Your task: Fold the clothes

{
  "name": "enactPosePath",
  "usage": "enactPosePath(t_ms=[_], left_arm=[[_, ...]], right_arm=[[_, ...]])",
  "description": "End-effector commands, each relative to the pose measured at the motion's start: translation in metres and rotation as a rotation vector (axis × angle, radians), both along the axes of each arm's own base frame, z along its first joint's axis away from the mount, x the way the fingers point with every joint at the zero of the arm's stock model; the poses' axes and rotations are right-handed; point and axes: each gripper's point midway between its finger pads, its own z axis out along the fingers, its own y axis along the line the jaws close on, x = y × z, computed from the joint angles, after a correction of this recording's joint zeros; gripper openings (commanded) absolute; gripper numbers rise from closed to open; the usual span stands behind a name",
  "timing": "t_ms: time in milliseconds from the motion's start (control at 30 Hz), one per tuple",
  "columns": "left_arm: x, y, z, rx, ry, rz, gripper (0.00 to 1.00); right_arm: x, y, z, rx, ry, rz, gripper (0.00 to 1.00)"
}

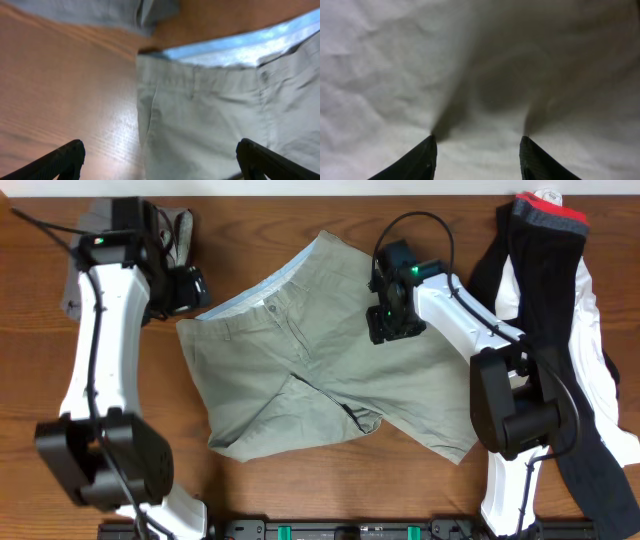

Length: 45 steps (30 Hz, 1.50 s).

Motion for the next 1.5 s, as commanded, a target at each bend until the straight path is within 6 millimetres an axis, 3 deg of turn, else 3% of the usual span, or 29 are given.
enactPosePath(t_ms=[0,200,400,500,667,800,933,1067,1167,1300,1467], left_arm=[[0.004,0.003,0.013,0.012,-0.053,0.016,0.98],[0.006,0.004,0.016,0.014,-0.069,0.016,0.98],[0.014,0.005,0.019,0.017,-0.105,0.016,0.98],[0.015,0.005,0.020,0.018,-0.110,0.016,0.98],[0.016,0.005,0.020,0.019,-0.113,0.016,0.98],[0.021,0.005,0.022,0.020,-0.134,0.016,0.98],[0.025,0.006,0.022,0.021,-0.145,0.017,0.98],[0.025,0.004,0.016,0.015,-0.128,0.014,0.98],[0.026,0.003,0.012,0.011,-0.117,0.011,0.98],[0.027,-0.001,0.007,0.010,-0.103,0.000,0.98],[0.027,-0.003,0.005,0.010,-0.100,-0.005,0.98]], right_arm=[[-0.001,-0.006,-0.018,-0.027,-0.011,-0.013,0.51],[0.007,-0.017,-0.042,-0.070,-0.100,-0.039,0.51],[0.040,-0.020,-0.063,-0.088,-0.258,-0.069,0.54],[0.051,-0.018,-0.093,-0.082,-0.285,-0.073,0.55],[0.061,-0.015,-0.160,-0.088,-0.259,-0.069,0.60],[0.092,-0.007,-0.188,-0.083,-0.284,-0.057,0.69],[0.142,0.011,-0.178,-0.031,-0.380,-0.047,0.76],[0.202,0.026,-0.141,0.026,-0.525,-0.069,0.82],[0.232,0.027,-0.109,0.055,-0.616,-0.089,0.85],[0.259,0.016,-0.074,0.085,-0.681,-0.115,0.88],[0.264,0.010,-0.038,0.146,-0.617,-0.102,0.96]])
